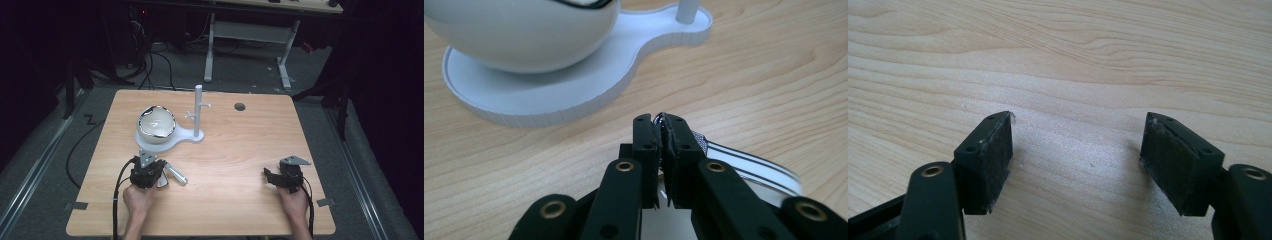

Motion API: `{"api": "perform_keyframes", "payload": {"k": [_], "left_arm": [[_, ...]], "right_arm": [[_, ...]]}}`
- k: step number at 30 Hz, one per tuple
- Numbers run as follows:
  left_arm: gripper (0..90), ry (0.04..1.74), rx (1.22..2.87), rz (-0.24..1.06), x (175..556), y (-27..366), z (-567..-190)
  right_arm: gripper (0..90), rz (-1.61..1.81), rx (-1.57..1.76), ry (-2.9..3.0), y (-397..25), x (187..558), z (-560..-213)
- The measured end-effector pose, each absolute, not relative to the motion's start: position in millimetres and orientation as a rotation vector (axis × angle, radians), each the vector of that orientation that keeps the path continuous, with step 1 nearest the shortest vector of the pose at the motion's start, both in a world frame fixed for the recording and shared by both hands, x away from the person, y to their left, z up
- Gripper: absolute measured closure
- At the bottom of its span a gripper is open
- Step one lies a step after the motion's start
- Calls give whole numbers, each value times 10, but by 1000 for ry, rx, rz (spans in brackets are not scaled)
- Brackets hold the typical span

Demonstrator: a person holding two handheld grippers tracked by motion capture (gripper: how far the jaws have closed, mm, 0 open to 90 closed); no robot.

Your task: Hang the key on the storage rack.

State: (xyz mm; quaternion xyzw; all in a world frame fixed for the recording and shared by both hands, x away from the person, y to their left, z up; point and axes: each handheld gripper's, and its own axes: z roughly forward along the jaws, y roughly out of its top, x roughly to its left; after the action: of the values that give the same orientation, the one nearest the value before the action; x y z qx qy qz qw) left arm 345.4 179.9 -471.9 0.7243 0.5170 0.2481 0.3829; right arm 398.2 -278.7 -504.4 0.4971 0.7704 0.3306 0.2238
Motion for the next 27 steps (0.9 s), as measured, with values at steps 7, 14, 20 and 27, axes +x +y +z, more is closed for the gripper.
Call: {"api": "perform_keyframes", "payload": {"k": [7, 14, 20, 27], "left_arm": [[851, 1255, 1789, 630, 3423, 1796, -4509], [851, 1201, 1733, 603, 3433, 1801, -4348], [851, 1177, 1723, 590, 3454, 1784, -4278], [851, 1133, 1712, 567, 3520, 1751, -4182]], "right_arm": [[291, 913, 1373, 2126, -2787, 3982, -5044], [291, 913, 1373, 2126, -2787, 3982, -5044], [291, 913, 1372, 2127, -2788, 3982, -5044], [291, 914, 1372, 2127, -2788, 3982, -5044]]}}
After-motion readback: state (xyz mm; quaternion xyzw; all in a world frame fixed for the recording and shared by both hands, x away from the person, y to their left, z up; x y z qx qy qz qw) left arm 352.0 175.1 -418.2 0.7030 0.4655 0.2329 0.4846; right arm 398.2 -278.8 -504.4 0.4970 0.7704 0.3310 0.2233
